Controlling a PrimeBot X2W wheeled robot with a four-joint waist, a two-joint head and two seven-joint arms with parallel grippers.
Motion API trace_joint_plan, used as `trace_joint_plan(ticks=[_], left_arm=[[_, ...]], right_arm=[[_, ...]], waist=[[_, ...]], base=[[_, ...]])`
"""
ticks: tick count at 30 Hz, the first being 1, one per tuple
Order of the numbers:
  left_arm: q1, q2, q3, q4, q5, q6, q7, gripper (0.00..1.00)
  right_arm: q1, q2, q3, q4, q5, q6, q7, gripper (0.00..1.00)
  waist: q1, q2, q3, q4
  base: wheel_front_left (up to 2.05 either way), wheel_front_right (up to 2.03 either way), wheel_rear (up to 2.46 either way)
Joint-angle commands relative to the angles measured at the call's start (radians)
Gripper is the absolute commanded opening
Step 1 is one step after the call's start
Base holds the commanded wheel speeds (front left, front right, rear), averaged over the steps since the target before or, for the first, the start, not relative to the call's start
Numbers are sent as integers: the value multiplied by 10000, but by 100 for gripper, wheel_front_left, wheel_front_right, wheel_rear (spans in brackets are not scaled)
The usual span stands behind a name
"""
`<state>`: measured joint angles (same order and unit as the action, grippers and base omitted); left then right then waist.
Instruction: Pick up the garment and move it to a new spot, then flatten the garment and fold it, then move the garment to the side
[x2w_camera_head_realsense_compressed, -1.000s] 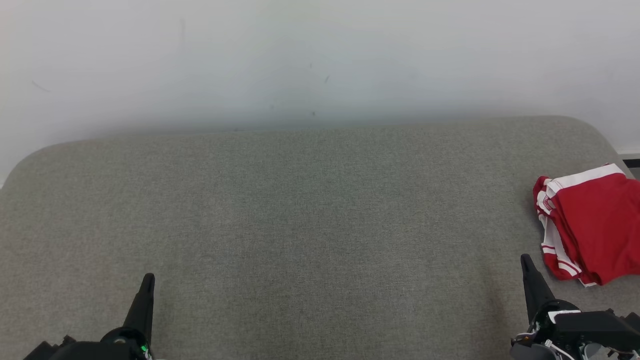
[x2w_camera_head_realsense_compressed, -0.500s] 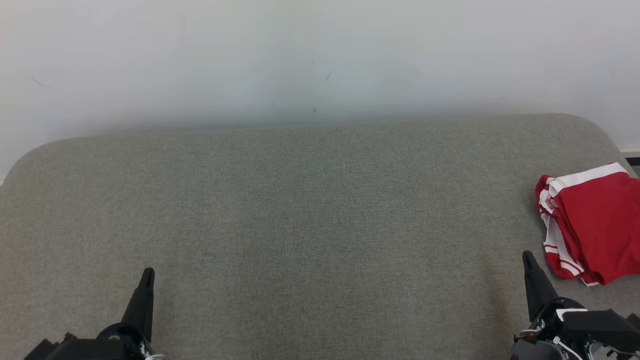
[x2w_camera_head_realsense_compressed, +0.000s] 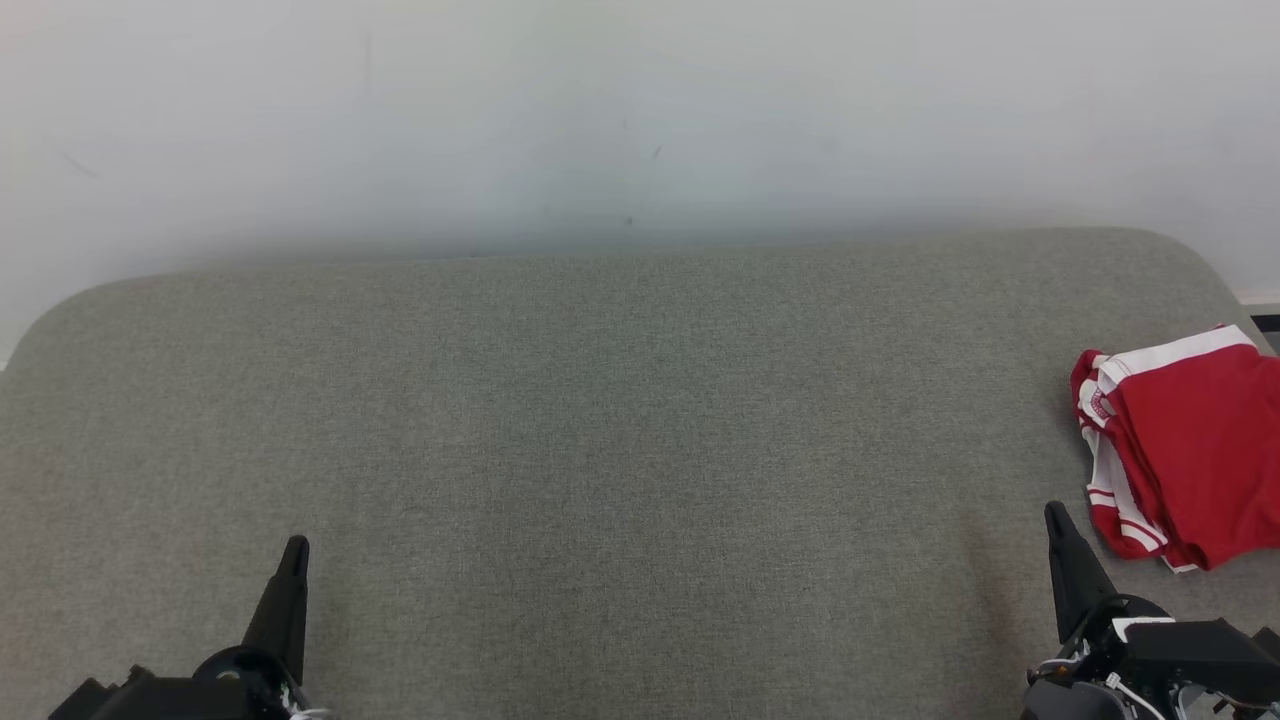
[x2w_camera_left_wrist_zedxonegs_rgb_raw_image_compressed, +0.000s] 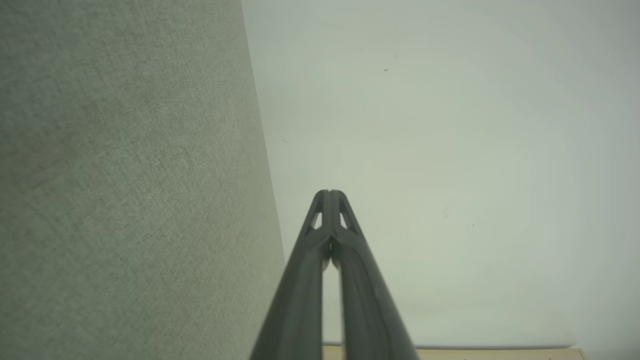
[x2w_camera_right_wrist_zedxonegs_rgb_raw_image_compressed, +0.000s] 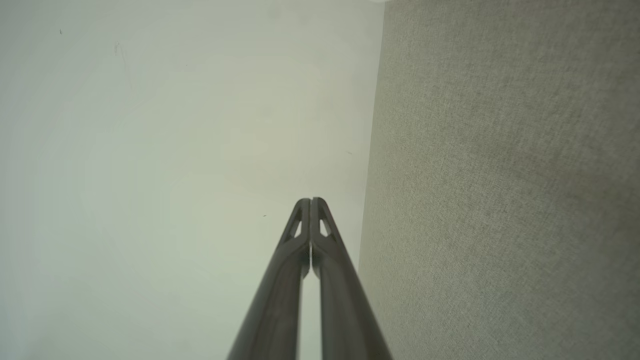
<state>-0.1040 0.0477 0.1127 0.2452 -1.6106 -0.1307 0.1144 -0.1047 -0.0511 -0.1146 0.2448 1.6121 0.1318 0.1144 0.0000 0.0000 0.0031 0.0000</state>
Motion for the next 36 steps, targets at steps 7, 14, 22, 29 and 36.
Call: trace_joint_plan(ticks=[7,14,22,29,36], left_arm=[[-113,48,32,17,-45,-16,31,0],[-113,48,32,16,-45,-16,31,0],[-113,48,31,15,-45,-16,31,0],[-113,48,31,15,-45,-16,30,0],[-113,48,31,15,-46,-16,30,0]], right_arm=[[-68,22,-17,-22,14,-21,30,0],[-68,22,-16,-22,14,-21,30,0],[-68,22,-15,-22,15,-21,29,0],[-67,22,-16,-22,15,-21,29,0],[-67,22,-16,-22,15,-22,28,0]], waist=[[0,0,0,0],[0,0,0,0],[0,0,0,0],[0,0,0,0],[0,0,0,0]], base=[[0,0,0],[0,0,0],[0,0,0],[0,0,0],[0,0,0]])
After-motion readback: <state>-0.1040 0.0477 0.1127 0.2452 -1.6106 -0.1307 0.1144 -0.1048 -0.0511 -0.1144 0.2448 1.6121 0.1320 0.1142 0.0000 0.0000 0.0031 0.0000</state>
